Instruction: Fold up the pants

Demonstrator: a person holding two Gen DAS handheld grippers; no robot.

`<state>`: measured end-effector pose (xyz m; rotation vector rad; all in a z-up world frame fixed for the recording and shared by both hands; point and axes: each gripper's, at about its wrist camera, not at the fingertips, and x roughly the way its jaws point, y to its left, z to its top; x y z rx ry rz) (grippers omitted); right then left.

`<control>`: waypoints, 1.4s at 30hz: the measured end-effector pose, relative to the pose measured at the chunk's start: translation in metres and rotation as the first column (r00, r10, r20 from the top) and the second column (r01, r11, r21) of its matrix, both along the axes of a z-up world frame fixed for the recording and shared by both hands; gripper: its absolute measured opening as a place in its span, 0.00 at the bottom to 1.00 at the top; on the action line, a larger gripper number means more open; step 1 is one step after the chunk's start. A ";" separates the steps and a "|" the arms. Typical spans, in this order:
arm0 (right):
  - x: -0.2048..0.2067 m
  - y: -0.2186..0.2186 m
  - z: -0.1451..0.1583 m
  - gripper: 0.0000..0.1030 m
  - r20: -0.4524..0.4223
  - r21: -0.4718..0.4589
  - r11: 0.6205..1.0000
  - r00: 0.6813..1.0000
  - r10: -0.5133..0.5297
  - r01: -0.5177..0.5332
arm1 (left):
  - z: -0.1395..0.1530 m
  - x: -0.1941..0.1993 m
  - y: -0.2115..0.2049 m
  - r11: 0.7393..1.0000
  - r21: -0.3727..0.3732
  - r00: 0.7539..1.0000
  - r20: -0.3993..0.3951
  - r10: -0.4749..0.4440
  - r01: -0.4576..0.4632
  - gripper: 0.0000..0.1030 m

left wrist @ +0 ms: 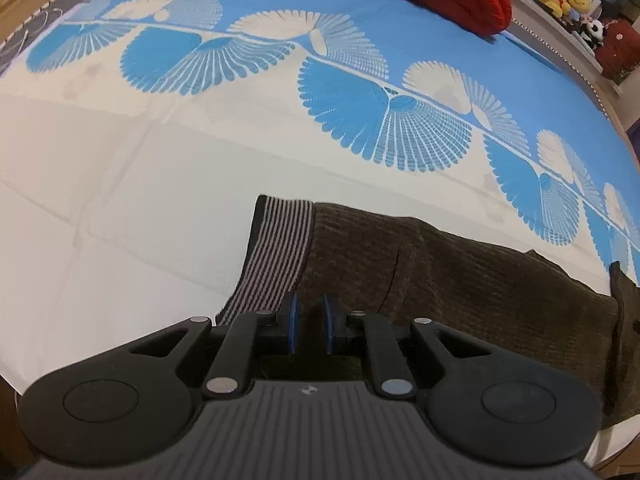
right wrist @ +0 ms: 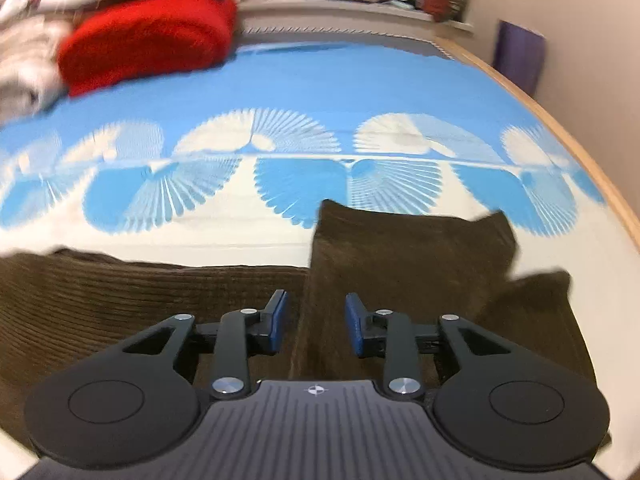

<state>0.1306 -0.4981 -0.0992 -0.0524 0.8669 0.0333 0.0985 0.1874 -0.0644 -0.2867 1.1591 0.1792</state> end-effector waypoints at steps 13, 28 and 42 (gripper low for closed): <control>-0.031 -0.061 0.015 0.09 0.144 0.003 0.952 0.942 -0.303 0.306 | 0.000 0.013 -0.010 1.000 -0.024 1.000 0.008 0.000 0.000 0.14; -0.158 -0.222 -0.039 0.39 -0.194 0.393 0.566 0.667 -0.719 0.724 | -0.004 0.004 0.001 0.999 -0.038 0.999 -0.016 0.032 -0.033 0.25; -0.142 -0.225 -0.017 0.09 0.000 0.351 0.537 0.574 -0.819 0.767 | -0.015 -0.009 0.051 0.982 -0.057 0.983 -0.043 0.176 -0.178 0.48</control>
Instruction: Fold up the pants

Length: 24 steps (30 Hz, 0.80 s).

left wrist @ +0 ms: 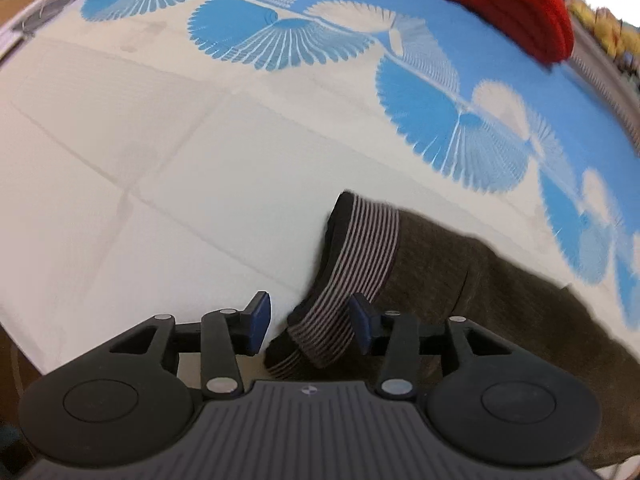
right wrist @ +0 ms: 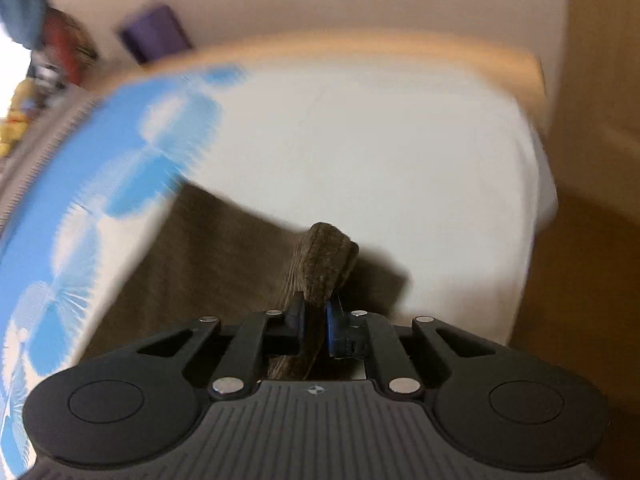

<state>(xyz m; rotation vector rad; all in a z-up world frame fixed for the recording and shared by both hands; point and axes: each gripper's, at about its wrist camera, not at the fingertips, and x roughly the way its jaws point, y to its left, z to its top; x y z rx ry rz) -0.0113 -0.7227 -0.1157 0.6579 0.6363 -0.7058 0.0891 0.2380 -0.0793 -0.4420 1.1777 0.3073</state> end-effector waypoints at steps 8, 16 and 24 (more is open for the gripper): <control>0.004 -0.016 -0.043 0.16 -0.177 0.150 0.988 0.984 -0.011 0.038 | -0.019 0.003 -0.006 0.994 -0.084 0.995 -0.065 -0.078 0.072 0.33; -0.008 -0.003 -0.017 0.09 -0.060 0.033 0.999 0.998 -0.013 0.015 | 0.040 -0.043 0.000 0.990 -0.055 0.978 0.170 -0.122 0.133 0.19; -0.005 -0.015 -0.032 0.19 -0.199 0.084 0.993 0.978 -0.059 0.077 | 0.020 -0.034 -0.008 0.952 0.250 0.984 0.004 -0.181 0.174 0.27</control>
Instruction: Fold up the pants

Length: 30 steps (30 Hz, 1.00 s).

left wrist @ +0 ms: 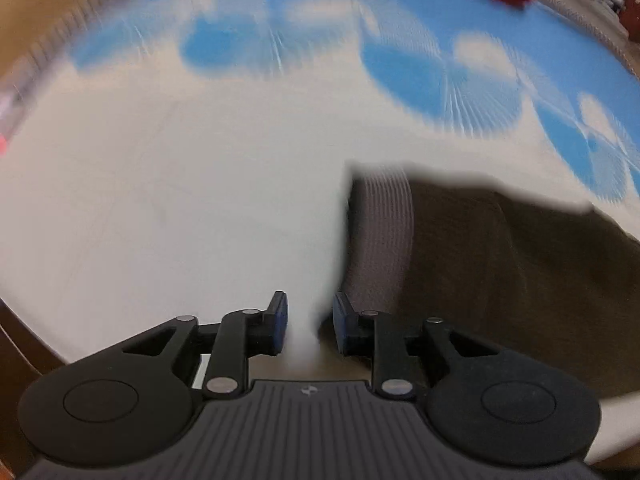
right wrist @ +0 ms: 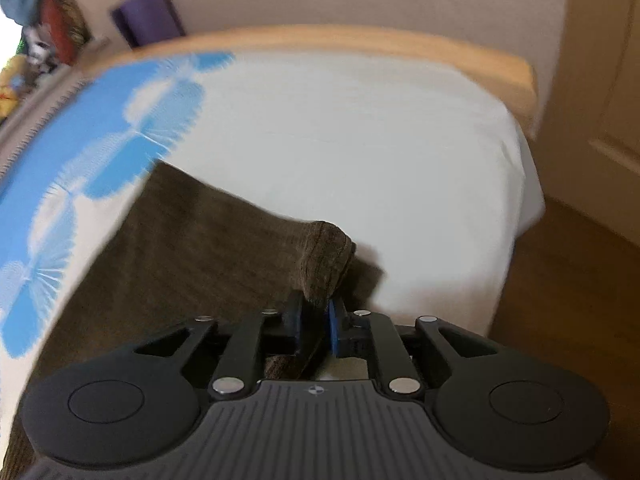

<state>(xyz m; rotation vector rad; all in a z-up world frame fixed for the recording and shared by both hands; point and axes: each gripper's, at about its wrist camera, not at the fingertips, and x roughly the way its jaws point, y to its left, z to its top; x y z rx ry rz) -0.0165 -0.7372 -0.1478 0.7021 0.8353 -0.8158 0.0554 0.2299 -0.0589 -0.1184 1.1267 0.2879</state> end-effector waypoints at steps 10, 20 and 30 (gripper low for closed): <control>0.006 0.013 -0.003 0.55 0.014 0.059 0.994 0.995 0.096 -0.096 | -0.035 0.046 -0.047 0.963 -0.140 0.963 0.177 -0.202 0.228 0.24; 0.011 0.009 -0.017 0.57 -0.027 0.108 0.988 0.994 0.111 -0.107 | -0.043 0.054 -0.046 0.967 -0.165 0.970 0.180 -0.166 0.196 0.14; 0.006 0.007 -0.019 0.58 0.010 0.125 0.988 0.996 0.088 -0.089 | -0.026 0.032 -0.075 0.972 -0.112 0.960 0.219 -0.176 0.204 0.13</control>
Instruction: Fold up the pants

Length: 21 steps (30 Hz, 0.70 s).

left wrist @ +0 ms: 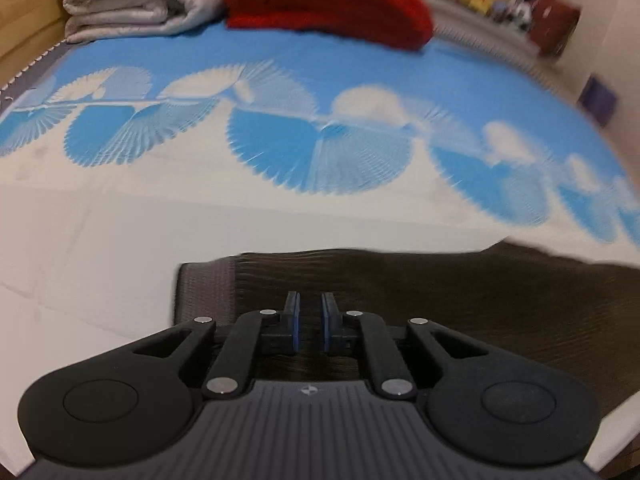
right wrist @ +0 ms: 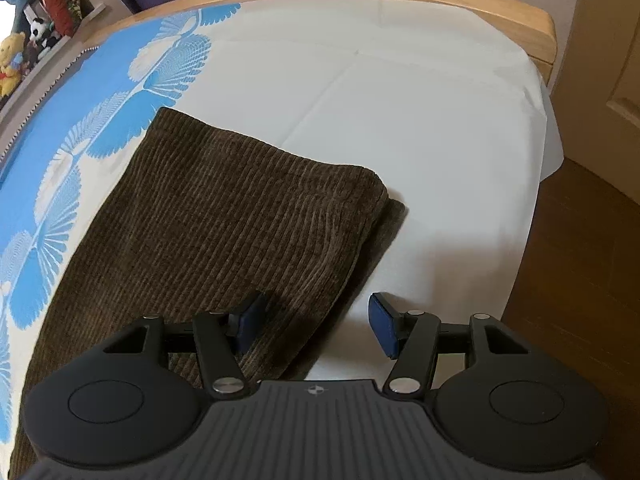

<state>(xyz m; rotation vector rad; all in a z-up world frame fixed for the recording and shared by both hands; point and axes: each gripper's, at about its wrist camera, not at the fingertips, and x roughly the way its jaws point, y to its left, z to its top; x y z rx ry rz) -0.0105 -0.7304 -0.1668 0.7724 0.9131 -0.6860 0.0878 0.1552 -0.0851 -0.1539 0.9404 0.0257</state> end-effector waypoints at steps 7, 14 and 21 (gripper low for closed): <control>-0.004 0.002 0.000 0.58 0.007 -0.029 0.999 0.999 0.045 -0.045 | -0.013 -0.044 -0.072 0.994 0.073 0.996 -0.056 -0.073 0.077 0.18; -0.016 -0.002 0.003 0.58 0.048 -0.001 1.000 0.999 0.024 -0.024 | -0.036 -0.071 -0.117 0.962 0.221 0.987 -0.077 -0.143 0.157 0.27; -0.043 -0.027 0.000 0.58 0.143 0.095 0.991 0.984 -0.108 0.095 | -0.061 -0.084 -0.139 0.953 0.212 0.966 -0.185 -0.181 0.218 0.39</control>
